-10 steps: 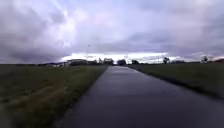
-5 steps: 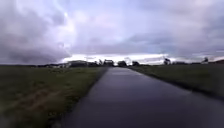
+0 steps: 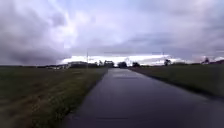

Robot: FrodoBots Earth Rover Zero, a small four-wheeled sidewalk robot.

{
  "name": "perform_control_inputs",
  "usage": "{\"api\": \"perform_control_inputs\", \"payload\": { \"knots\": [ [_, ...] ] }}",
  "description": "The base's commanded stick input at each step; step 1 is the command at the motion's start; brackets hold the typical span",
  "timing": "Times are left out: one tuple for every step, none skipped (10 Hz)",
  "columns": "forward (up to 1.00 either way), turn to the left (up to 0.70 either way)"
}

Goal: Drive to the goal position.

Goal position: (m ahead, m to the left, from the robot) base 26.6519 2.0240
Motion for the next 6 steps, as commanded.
{"api": "perform_control_inputs", "payload": {
  "knots": [
    [0.7,0.0],
    [0.7,0.0],
    [0.7,0.0],
    [0.7,0.0],
    [0.7,0.0],
    [0.7,0.0]
  ]
}}
